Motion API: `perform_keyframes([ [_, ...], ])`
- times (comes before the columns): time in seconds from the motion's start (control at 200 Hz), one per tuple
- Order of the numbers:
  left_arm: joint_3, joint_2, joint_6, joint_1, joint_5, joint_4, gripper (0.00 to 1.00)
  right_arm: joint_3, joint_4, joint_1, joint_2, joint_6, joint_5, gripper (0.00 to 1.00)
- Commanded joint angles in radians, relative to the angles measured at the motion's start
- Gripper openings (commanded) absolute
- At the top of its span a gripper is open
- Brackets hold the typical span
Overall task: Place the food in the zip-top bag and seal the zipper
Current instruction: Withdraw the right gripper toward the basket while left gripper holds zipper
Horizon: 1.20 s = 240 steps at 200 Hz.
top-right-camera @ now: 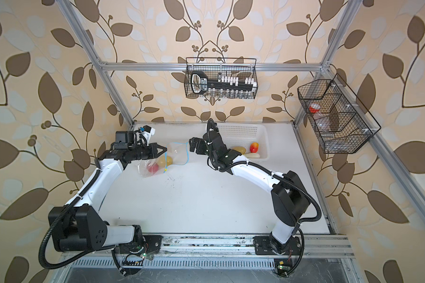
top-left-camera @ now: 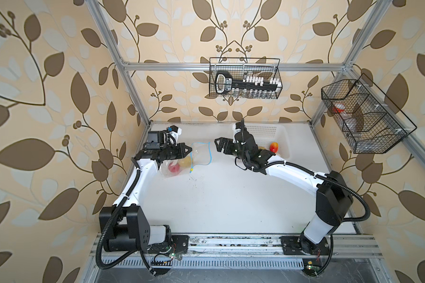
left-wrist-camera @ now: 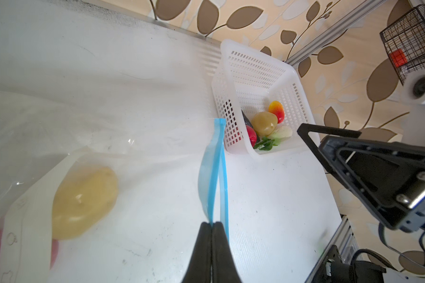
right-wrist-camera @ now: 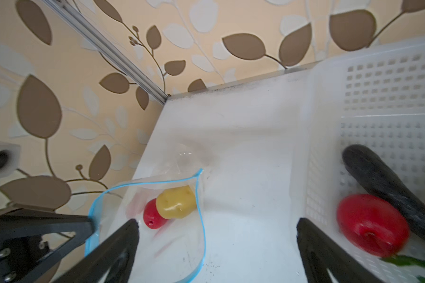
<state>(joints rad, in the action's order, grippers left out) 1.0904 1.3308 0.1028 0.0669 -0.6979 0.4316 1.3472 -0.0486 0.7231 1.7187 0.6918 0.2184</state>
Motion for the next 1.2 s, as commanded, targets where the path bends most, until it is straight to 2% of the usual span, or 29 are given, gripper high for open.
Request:
perform_keyframes([
  [0.0, -0.004, 0.002, -0.025, 0.009, 0.011, -0.029, 0.00, 0.044, -0.141, -0.018, -0.009, 0.015, 0.106, 1.00],
  [0.505, -0.007, 0.014, -0.029, 0.009, 0.024, -0.029, 0.00, -0.006, -0.210, -0.125, -0.051, -0.001, 0.114, 1.00],
  [0.755, -0.010, 0.023, -0.034, 0.008, 0.029, -0.033, 0.00, 0.008, -0.309, -0.183, -0.034, 0.020, 0.165, 1.00],
  [1.195, -0.009, 0.056, -0.050, -0.032, 0.058, -0.036, 0.00, -0.021, -0.354, -0.309, -0.026, 0.002, 0.096, 1.00],
])
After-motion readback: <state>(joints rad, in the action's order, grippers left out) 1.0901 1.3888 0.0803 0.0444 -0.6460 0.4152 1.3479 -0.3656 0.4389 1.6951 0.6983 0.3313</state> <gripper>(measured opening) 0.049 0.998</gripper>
